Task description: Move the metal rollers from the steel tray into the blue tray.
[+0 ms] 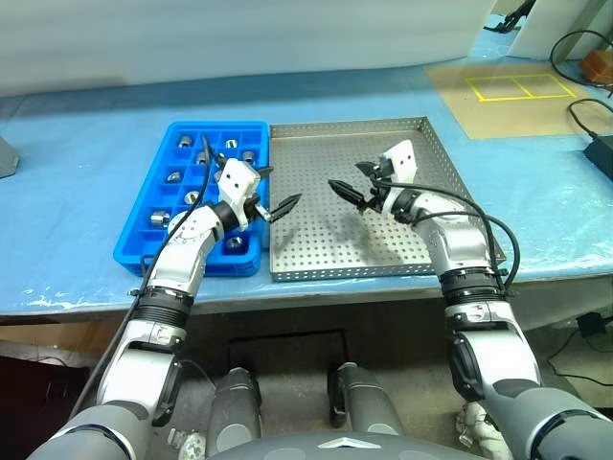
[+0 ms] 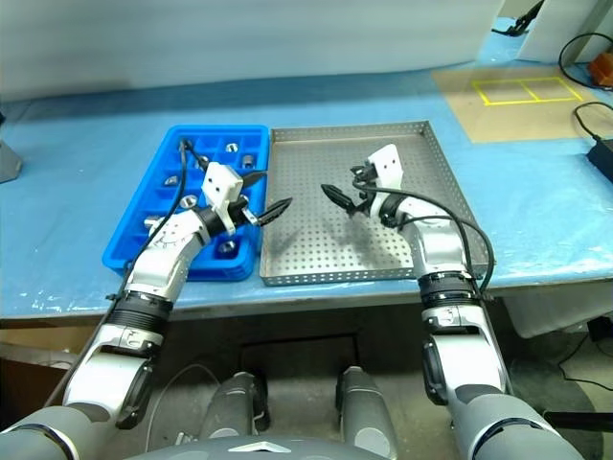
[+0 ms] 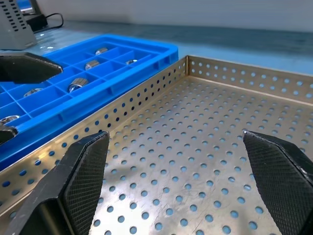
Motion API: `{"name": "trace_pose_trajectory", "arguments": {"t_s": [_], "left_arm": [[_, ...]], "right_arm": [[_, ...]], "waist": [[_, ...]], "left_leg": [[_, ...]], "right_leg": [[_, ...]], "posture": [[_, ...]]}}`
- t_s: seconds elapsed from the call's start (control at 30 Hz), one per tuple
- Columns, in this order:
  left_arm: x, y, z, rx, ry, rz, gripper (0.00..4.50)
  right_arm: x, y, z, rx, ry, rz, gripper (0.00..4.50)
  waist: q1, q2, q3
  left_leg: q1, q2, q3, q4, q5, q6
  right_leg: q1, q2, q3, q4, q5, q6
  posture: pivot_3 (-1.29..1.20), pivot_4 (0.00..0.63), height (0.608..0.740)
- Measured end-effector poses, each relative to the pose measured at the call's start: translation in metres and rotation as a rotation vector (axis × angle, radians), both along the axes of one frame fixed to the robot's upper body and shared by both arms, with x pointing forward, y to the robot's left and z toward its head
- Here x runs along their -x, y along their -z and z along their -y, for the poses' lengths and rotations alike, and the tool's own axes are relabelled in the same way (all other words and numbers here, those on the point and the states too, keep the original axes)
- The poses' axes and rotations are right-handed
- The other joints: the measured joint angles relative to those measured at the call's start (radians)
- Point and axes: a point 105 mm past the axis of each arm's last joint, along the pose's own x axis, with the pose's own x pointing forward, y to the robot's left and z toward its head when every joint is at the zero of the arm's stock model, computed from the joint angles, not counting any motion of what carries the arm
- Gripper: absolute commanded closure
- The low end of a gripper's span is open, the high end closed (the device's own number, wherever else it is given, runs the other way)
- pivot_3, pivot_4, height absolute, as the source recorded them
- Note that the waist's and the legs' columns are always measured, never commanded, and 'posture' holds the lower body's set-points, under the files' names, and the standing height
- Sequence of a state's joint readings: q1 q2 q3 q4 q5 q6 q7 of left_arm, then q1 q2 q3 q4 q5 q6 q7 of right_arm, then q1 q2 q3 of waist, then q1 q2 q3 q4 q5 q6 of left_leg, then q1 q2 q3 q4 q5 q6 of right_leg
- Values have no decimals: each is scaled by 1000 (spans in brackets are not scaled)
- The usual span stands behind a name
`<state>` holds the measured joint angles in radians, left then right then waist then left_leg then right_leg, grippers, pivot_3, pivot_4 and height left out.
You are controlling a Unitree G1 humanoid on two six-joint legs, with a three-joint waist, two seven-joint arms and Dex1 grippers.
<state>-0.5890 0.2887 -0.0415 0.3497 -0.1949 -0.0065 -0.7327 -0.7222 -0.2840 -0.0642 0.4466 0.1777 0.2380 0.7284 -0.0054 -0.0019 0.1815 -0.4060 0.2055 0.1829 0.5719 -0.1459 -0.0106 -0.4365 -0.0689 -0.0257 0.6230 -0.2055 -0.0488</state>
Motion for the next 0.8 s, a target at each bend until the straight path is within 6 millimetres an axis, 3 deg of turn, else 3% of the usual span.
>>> {"name": "trace_pose_trajectory", "arguments": {"t_s": [0.13, 0.37, 0.8], "left_arm": [[0, 1, -5, 7, -26, 7, 5], [1, 5, -10, 16, -64, 7, 5], [1, 1, -18, 9, -85, 30, 5]], "right_arm": [[-5, 0, -2, 24, 36, 86, 0], [6, -1, -20, -13, -122, 101, 0], [9, -4, -26, -56, -163, 114, 0]], "waist": [[0, 0, 0], [2, 0, 0], [5, 0, 0]], "left_leg": [[0, 0, 0, 0, 0, 0], [0, 1, 0, 0, 0, 1], [0, 1, 0, 0, 0, 1]], "right_leg": [[0, 0, 0, 0, 0, 0], [0, 0, 0, 0, 0, 0], [0, -1, 0, 0, 0, 0]], "posture": [[-200, 150, 740], [-175, 150, 740], [-165, 150, 740]]}}
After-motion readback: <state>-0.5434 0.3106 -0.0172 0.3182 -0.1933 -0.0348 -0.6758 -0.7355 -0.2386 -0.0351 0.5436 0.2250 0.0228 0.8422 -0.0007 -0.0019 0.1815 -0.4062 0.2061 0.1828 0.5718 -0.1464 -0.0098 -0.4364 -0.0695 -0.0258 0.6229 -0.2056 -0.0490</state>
